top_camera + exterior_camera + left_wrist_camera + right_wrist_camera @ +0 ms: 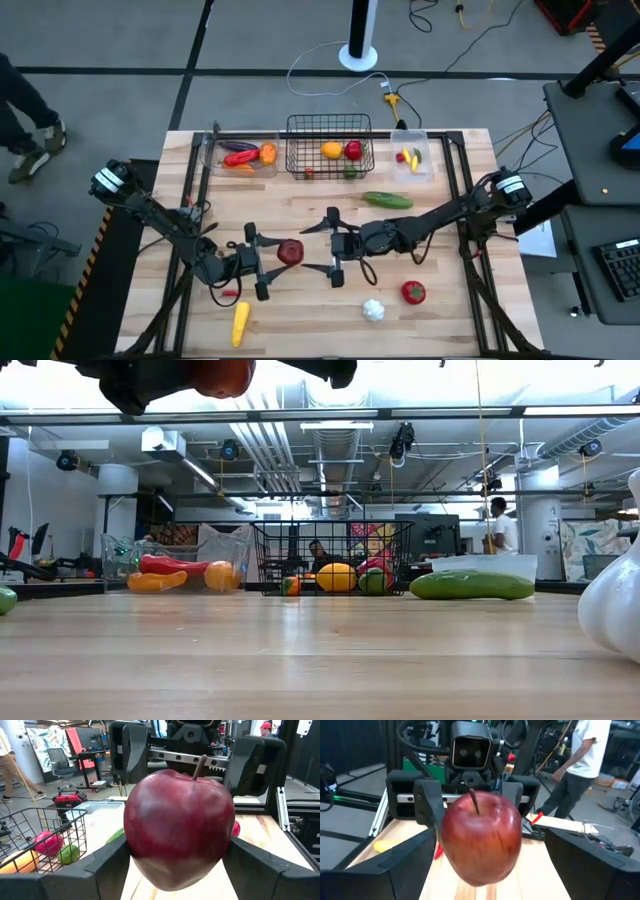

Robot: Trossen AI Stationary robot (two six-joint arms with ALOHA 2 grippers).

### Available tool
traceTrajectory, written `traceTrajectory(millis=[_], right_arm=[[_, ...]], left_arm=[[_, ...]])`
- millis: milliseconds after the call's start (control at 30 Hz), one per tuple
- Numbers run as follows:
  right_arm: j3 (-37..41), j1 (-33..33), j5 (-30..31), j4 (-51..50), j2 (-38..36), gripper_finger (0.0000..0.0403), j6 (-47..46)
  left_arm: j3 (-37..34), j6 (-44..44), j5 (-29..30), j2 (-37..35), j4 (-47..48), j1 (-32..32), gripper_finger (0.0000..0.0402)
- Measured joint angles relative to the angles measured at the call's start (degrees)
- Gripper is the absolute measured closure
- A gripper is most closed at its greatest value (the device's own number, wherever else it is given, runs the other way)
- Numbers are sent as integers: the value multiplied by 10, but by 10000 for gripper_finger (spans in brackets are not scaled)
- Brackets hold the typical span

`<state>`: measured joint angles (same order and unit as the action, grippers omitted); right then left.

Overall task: Sort produce into baskets
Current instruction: Put the apple into the wire basket

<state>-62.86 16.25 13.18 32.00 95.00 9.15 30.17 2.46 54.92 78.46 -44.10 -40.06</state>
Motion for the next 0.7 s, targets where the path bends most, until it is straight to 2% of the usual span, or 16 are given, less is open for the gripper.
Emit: traceTrajectory(millis=[433, 600, 700], right_arm=[[-14, -2, -17, -20, 7, 39, -18], [-23, -9, -32, -13, 23, 39, -36], [-29, -10, -34, -13, 30, 39, -39]], left_arm=[[0, -2, -1, 0, -11, 8, 132], [0, -18, -48, 14, -42, 21, 132], [4, -36, -53, 36, -66, 24, 132]])
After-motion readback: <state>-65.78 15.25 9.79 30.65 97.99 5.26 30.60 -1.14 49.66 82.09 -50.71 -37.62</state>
